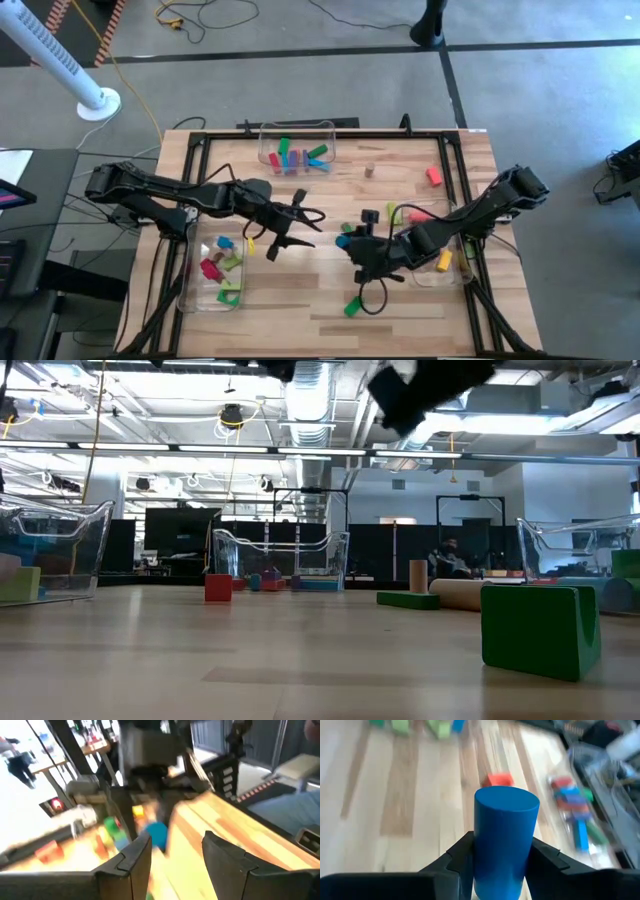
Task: Sort blocks by size
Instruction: Put the blue cylindrical block into the right transparent bin
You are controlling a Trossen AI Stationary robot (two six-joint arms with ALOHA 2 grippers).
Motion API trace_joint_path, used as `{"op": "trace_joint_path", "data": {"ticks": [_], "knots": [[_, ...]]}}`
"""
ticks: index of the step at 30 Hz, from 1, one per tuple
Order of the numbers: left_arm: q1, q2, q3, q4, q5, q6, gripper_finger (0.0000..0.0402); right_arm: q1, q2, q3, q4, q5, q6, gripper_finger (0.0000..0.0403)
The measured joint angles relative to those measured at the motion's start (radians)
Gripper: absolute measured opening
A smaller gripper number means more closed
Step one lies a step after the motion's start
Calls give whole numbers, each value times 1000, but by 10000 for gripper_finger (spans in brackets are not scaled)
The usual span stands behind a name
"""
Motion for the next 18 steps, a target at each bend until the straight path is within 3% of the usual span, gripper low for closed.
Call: {"op": "trace_joint_path", "data": {"ticks": [11, 18], "knots": [[0, -28, 0, -324, -1, -99, 167, 63, -111, 0, -464, 17, 385, 160], [-1, -28, 0, -420, -2, -136, 167, 136, -159, 0, -789, -11, 719, 160]]}}
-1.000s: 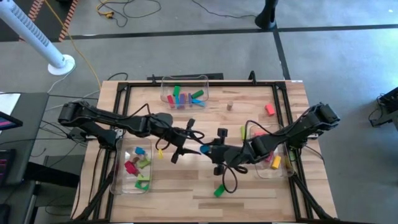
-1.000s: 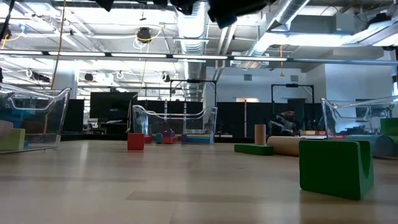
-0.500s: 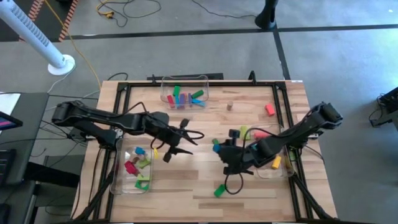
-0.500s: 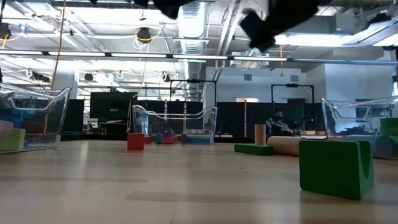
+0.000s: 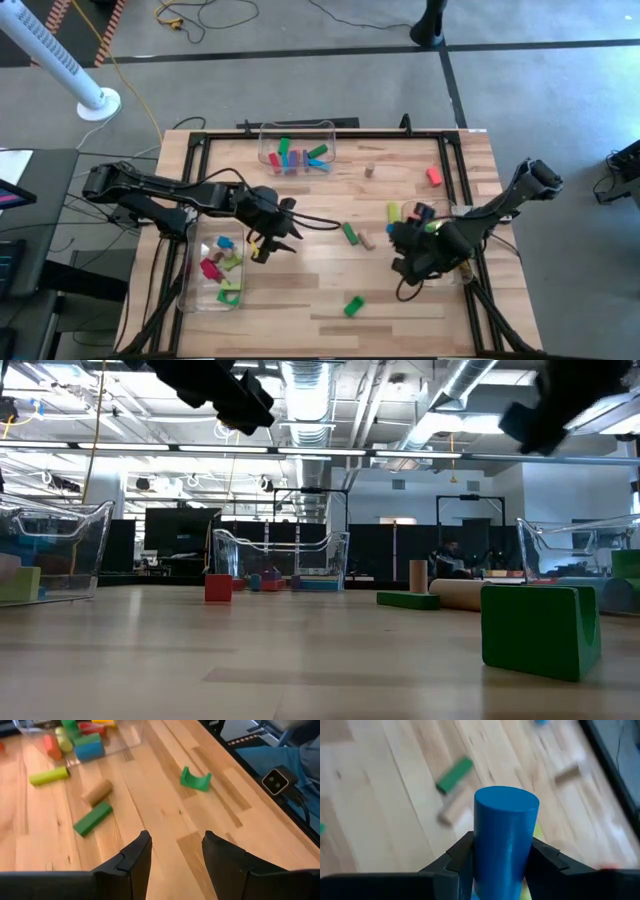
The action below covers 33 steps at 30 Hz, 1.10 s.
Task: Sort blocks by size
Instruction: Put the blue cylindrical block into the right transparent bin
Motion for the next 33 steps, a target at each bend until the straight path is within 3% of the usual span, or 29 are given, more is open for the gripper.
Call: {"op": "trace_joint_path", "data": {"ticks": [11, 15, 22, 33], "knots": [[-67, 0, 0, -33, -6, -33, 167, 140, 29, -4, -299, -154, 395, 160], [-101, 0, 0, -33, -48, -37, 167, 175, 28, -64, -320, -201, 492, 160], [-130, 1, 0, -33, -59, -37, 167, 190, 27, -215, -276, -338, 556, 167], [-133, 1, 0, -34, -74, -51, 167, 189, 27, -246, -239, -358, 571, 191]]}}
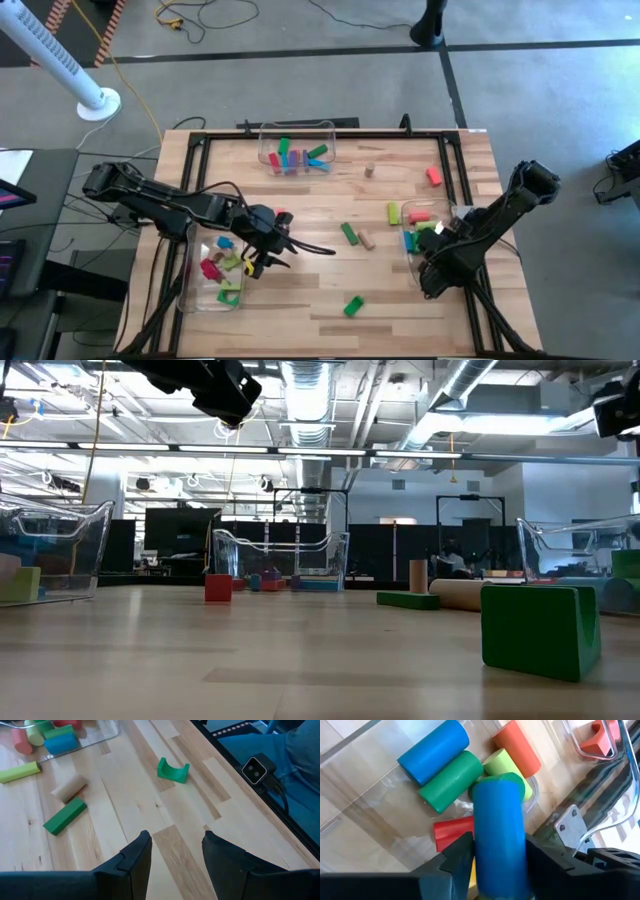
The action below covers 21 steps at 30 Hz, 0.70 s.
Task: Sort blocks by size
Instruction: Put the blue cylindrical block into the right transparent bin, then put the green rectangular block into the top transparent bin
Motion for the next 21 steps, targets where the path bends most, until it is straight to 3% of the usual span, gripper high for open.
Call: {"op": "trace_joint_path", "data": {"ticks": [10, 21], "knots": [[0, 0, 0, -3, -3, 0, 167, 0, 0, 0, -1, -4, 3, 234], [0, 0, 0, -6, -3, -7, 167, 0, 0, 50, -50, 6, 17, 238]]}}
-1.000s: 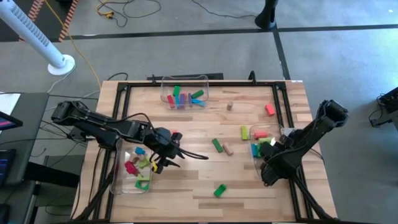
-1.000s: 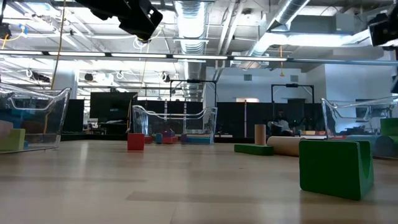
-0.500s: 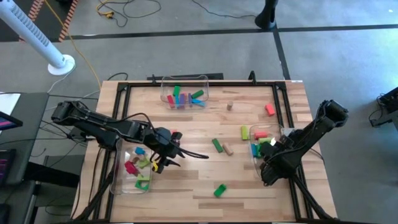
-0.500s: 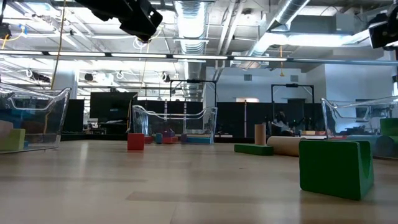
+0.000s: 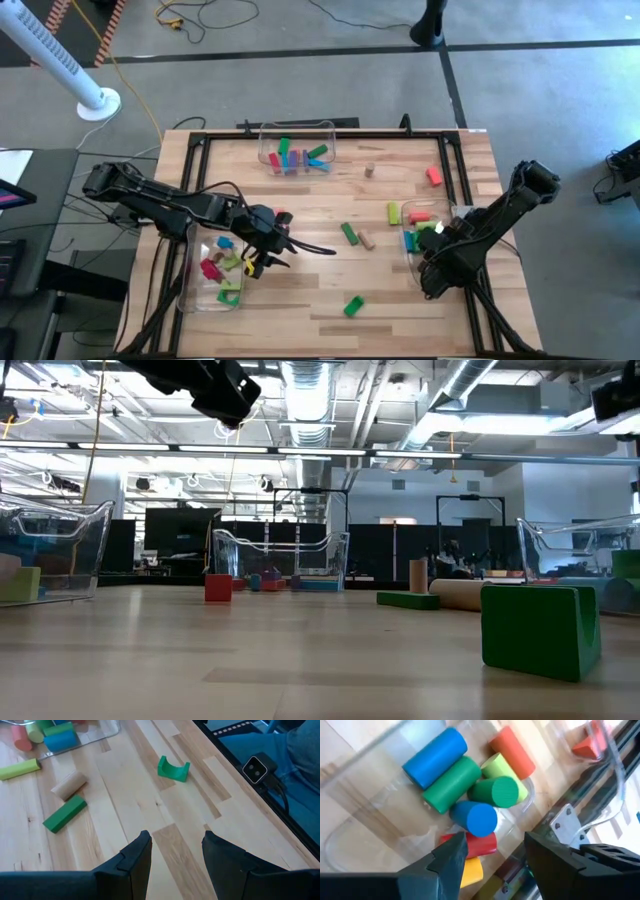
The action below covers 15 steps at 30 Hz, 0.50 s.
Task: Sort blocks by size
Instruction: Put the green rectangular block into the top transparent bin
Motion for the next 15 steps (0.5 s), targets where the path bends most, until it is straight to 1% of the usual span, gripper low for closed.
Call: {"op": "trace_joint_path", "data": {"ticks": [4, 8, 12, 15], "knots": [[0, 0, 0, -4, 0, -4, 167, 0, 0, 58, -38, 47, 9, 236], [0, 0, 0, -3, 0, -4, 167, -3, 0, 113, -44, 128, -3, 233], [0, 0, 0, -3, 0, -4, 167, -24, 0, 154, -34, 199, -55, 233], [0, 0, -19, 23, 0, -4, 167, -56, 0, 173, 6, 252, -130, 233]]}}
